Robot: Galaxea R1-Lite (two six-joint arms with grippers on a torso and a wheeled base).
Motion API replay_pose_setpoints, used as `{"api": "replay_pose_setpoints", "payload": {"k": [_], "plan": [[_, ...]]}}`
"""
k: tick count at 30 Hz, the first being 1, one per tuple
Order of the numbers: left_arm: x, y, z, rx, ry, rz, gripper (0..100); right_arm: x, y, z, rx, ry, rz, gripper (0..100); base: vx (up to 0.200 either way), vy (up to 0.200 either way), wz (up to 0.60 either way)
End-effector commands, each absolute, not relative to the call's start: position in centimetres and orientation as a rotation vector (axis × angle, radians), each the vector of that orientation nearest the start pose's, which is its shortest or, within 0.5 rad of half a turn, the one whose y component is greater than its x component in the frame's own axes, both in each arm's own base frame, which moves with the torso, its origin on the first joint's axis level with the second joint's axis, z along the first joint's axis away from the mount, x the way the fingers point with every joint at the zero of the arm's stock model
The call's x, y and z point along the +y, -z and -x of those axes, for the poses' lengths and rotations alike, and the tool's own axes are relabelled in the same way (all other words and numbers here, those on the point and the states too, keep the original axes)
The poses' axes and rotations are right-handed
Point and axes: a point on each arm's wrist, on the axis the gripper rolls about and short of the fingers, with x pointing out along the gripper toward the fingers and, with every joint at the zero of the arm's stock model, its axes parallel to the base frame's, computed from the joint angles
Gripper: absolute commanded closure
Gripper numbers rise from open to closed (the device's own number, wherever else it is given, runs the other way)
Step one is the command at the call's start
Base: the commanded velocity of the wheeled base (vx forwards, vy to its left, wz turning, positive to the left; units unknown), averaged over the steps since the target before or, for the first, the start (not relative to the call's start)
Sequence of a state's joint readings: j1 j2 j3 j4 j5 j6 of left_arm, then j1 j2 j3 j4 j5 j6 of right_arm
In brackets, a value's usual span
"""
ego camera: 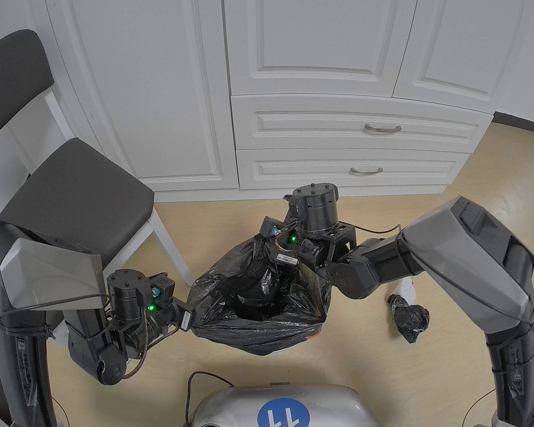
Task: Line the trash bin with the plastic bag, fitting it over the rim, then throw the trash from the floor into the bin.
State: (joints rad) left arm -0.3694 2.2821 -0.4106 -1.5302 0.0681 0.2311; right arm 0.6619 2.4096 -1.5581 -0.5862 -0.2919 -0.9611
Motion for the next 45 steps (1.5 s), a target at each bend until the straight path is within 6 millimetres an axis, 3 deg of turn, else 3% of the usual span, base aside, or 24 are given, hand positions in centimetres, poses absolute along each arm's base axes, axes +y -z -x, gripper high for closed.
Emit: {"api": "replay_pose_setpoints", "payload": {"k": [1, 8, 15, 19, 22, 24, 27, 33, 39, 45], "plan": [[-12.3, -1.5, -29.2, 0.261, 0.355, -0.218, 0, 28.4, -13.3, -33.8, 0.155, -0.382, 0.837, 0, 0.0, 0.0, 0.0], [-14.1, -1.7, -28.9, 0.255, 0.392, -0.14, 0, 27.9, -12.3, -29.8, 0.453, -0.323, 0.467, 0, 0.0, 0.0, 0.0], [-13.8, -0.6, -30.0, 0.293, 0.361, -0.107, 0, 26.6, -10.2, -28.6, 0.592, -0.207, 0.201, 0, 0.0, 0.0, 0.0], [-13.3, -1.0, -30.9, 0.335, 0.33, -0.054, 0, 25.6, -7.2, -28.1, 0.713, -0.152, -0.024, 0, 0.0, 0.0, 0.0], [-13.2, -1.4, -31.2, 0.356, 0.32, -0.016, 0, 25.9, -6.3, -28.3, 0.725, -0.153, -0.104, 0, 0.0, 0.0, 0.0], [-13.0, -1.7, -31.3, 0.419, 0.307, 0.012, 0, 26.0, -4.3, -29.0, 0.717, -0.148, -0.136, 0, 0.0, 0.0, 0.0], [-12.8, -1.8, -31.7, 0.457, 0.288, 0.039, 0, 25.2, -3.5, -30.0, 0.704, -0.117, -0.153, 0, 0.0, 0.0, 0.0], [-12.4, -1.3, -32.6, 0.475, 0.259, 0.046, 0, 22.7, -3.2, -31.6, 0.677, -0.054, -0.197, 0, 0.0, 0.0, 0.0], [-12.2, 0.1, -33.4, 0.492, 0.231, 0.043, 0, 20.4, -0.2, -33.7, 0.667, 0.001, -0.179, 0, 0.0, 0.0, 0.0], [-12.4, 0.4, -33.8, 0.472, 0.179, 0.03, 0, 18.4, 0.6, -35.3, 0.622, 0.035, -0.17, 0, 0.0, 0.0, 0.0]]}}
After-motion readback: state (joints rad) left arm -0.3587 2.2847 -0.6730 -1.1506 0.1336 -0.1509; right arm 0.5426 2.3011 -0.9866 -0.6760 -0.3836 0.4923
